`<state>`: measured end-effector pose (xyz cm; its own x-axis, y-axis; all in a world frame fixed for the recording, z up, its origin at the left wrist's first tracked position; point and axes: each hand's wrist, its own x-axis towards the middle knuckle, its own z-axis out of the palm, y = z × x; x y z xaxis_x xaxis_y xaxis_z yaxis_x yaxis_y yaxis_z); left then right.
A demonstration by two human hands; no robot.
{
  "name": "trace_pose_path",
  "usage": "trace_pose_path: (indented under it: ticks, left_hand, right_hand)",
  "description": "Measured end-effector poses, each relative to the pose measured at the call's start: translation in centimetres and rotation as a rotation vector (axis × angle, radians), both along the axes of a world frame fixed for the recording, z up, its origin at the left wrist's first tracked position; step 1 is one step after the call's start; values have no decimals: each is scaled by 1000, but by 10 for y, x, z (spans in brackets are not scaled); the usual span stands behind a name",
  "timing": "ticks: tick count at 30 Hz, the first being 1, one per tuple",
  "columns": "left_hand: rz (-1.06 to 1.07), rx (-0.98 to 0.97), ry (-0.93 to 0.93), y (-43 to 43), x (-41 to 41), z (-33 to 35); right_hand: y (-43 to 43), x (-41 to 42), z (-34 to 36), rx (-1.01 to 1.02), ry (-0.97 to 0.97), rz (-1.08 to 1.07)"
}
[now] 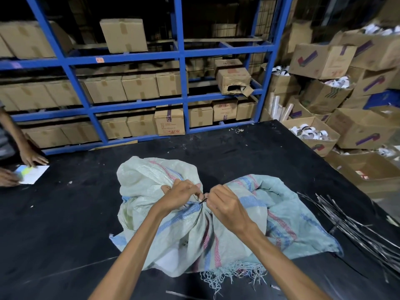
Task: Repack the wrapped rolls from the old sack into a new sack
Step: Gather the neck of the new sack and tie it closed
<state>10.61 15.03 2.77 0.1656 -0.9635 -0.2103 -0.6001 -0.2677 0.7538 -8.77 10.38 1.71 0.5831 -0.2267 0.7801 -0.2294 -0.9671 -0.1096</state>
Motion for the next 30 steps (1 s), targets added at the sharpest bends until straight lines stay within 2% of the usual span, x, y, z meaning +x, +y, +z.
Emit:
trace_pose_path:
  ticks: [2, 3, 6, 10, 12, 16, 19, 20, 22, 25, 26, 28, 30]
  left_hand:
    - [6, 87, 1, -2, -1, 6]
    - [-5, 95, 63, -3, -2, 9]
    - [-31, 46, 271, -2, -3, 18]
    - [-11, 39, 333, -1, -7, 16]
    - [63, -36, 165, -5, -6, 6]
    - [265, -138, -533, -11, -4, -2]
    - [249, -147, -747, -7, -4, -9]
    - [259, -167, -736, -5, -4, -14]
    - [319, -267, -595, 2, 1, -17]
    - [358, -541, -299, 34, 10, -15]
    - [304, -586, -278, 48, 11, -16]
    - [135, -539, -350, 77, 17, -29]
    - [8, -386, -403, 95, 29, -51]
  right_hand:
    - [-1, 0, -2, -13, -19, 1]
    - [-2, 1, -2, -15, -23, -1]
    - [-1, 1, -3, -7, -23, 5]
    - [2, 1, 0, 17, -24, -4]
    - [2, 0, 4, 55, -36, -35]
    - [16, -4, -4, 235, 39, -10]
    - [31, -1, -20, 369, 67, 5]
    - [31, -1, -23, 407, 57, -15]
    - [26, -1, -25, 479, 46, -73]
    - [12, -11, -42, 552, 303, -218]
    - [6, -16, -51, 573, 401, -262]
    - [-1, -23, -66, 574, 521, -313]
    - [-5, -24, -74, 534, 535, -357]
